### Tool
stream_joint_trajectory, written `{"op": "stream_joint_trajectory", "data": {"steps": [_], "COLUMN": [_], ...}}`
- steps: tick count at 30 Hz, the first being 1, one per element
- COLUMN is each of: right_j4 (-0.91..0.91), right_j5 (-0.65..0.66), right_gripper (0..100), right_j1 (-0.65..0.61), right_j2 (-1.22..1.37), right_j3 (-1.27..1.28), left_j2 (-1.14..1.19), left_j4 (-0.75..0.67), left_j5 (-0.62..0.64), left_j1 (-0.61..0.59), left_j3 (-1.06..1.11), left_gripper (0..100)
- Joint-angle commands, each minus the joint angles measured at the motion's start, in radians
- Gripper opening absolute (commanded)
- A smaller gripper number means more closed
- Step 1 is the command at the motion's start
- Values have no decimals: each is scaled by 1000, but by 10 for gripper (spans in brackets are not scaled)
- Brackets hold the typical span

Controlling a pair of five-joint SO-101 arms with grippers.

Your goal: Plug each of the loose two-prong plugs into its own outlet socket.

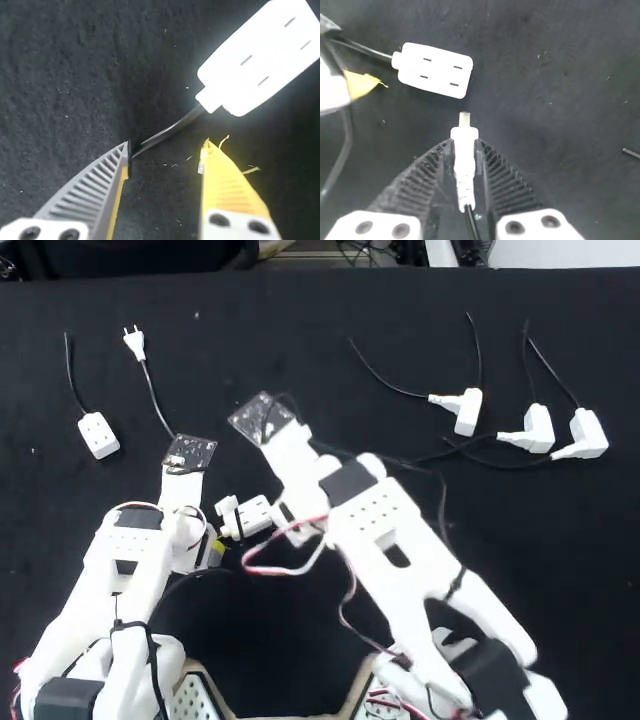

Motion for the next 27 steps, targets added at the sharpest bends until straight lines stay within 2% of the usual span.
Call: {"op": "stream_joint_trajectory", "data": {"steps": [1,9,15,24,27], "right_j4": [64,222,313,428,460], "right_j5": [5,-118,-124,-259,-275], "right_gripper": [10,10,10,10,10], "right_j1": [14,11,-3,-54,-54], "right_j2": [82,326,483,616,657], "right_j3": [-194,-484,-618,-829,-886], "left_j2": [-31,-31,-32,-32,-32], "left_j4": [8,-28,3,49,49], "left_j5": [20,107,133,141,180], "left_j1": [-18,-130,-142,-139,-142], "left_j3": [-59,-81,-93,-111,-111], "left_gripper": [234,234,234,234,234]}}
